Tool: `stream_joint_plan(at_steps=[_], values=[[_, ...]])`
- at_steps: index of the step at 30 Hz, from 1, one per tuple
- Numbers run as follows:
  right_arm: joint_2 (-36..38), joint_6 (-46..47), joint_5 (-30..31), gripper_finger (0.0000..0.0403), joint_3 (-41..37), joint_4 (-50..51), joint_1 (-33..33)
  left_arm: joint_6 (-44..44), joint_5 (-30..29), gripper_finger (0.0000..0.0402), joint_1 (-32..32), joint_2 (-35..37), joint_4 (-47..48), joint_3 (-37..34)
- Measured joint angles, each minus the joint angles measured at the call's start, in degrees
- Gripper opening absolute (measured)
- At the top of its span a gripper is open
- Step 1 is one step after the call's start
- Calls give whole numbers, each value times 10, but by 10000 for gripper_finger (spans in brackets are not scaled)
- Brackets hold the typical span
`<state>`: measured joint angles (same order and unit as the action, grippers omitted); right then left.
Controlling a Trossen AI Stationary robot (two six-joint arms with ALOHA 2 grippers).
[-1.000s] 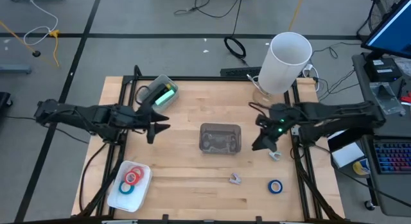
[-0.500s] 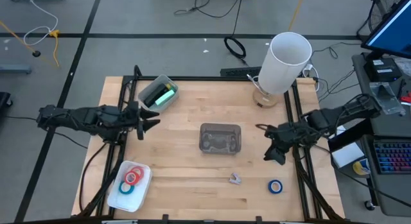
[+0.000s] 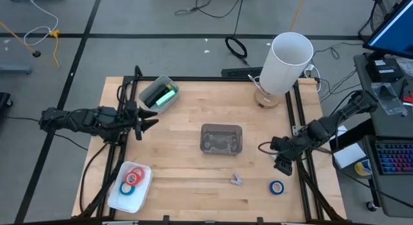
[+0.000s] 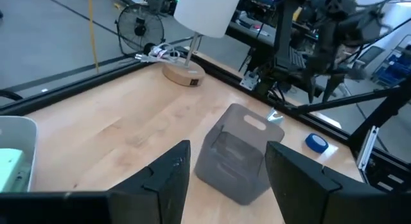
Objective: Pick and place Stapler, Stapler remover, tape
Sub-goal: Put the blue tape into the white bin
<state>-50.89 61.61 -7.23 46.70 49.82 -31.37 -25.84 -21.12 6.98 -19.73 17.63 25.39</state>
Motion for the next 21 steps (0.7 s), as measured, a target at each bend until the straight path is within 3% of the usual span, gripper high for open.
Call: stream_joint_plan(at_steps=[7, 12, 21], values=[[0, 70, -65, 130, -72, -108, -35, 22, 0, 200, 0, 0, -14, 0], [0, 126, -66, 130, -122, -202, -69, 33, 0, 200, 0, 0, -14, 0], [0, 204, -66, 130, -148, -226, -110, 41, 0, 200, 0, 0, -13, 0]])
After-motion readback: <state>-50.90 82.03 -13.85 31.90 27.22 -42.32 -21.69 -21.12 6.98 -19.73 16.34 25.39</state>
